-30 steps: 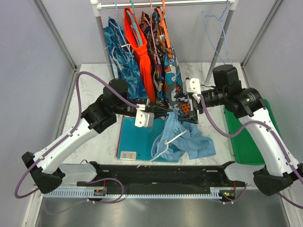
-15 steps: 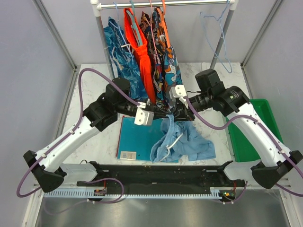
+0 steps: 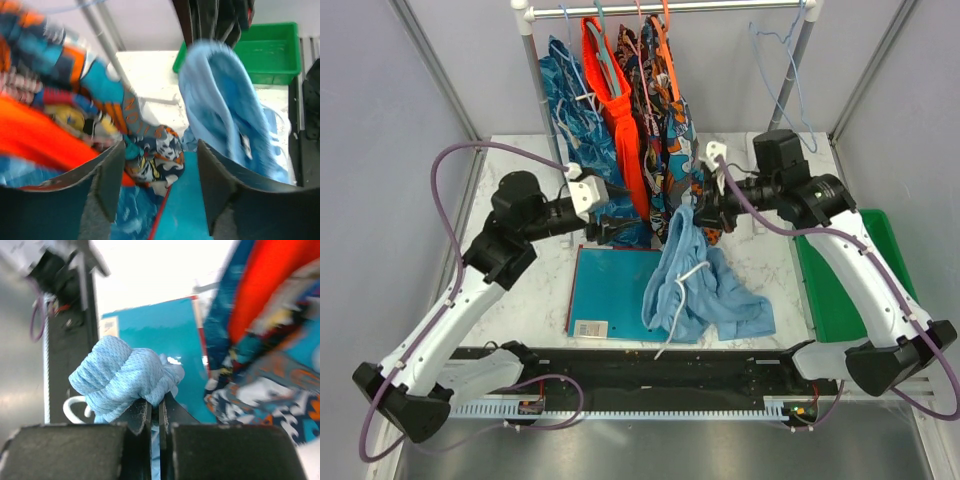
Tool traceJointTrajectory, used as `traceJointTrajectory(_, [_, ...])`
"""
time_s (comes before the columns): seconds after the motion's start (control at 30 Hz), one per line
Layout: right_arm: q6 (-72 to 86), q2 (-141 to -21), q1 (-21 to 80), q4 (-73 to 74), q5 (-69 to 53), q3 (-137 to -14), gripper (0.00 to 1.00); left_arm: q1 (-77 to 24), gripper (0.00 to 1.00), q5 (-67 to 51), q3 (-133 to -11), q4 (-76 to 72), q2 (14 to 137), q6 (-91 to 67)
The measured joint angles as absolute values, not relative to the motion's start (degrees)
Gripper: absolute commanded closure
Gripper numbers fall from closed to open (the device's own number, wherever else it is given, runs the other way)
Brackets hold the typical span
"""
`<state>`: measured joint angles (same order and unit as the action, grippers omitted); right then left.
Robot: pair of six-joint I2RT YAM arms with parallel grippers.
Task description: Place the shorts on the hanger
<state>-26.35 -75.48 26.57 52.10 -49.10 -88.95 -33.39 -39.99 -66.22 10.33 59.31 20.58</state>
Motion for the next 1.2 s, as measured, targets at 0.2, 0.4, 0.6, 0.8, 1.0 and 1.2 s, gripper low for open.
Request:
traceJointTrajectory(0.2, [-12.99,-75.48,21.87,40.4,-46.83,-90.19,1.0,-30.52,0.21,-39.05,-51.22,12.43,49.76,15.64])
traceJointTrajectory(0.4, [-6.98,-75.42,21.89,35.16,-46.39,-91.5,1.0,-30.72,0.0,-38.89,-44.34,14.37,51.51,10.26])
traceJointTrajectory(0.6, [-4.49,-75.44,21.89,33.85,-44.97,-94.67,1.0,-34.22,0.0,-41.01,-38.41,10.22,51.75,1.43])
traceJointTrajectory(0.8, [-2.42,-75.37,21.89,32.08,-44.27,-95.09,1.0,-43.46,0.0,-38.17,-35.09,5.3,52.64,-4.25])
traceJointTrajectory(1.0, [-1.37,-75.2,21.89,31.64,-43.22,-95.11,1.0,-43.4,0.22,-26.11,-39.09,0.56,59.61,-10.83])
traceJointTrajectory(1.2, [1.23,-74.63,21.91,30.87,-38.79,-95.96,1.0,-42.3,0.98,-23.9,-43.51,-1.54,61.63,-17.08])
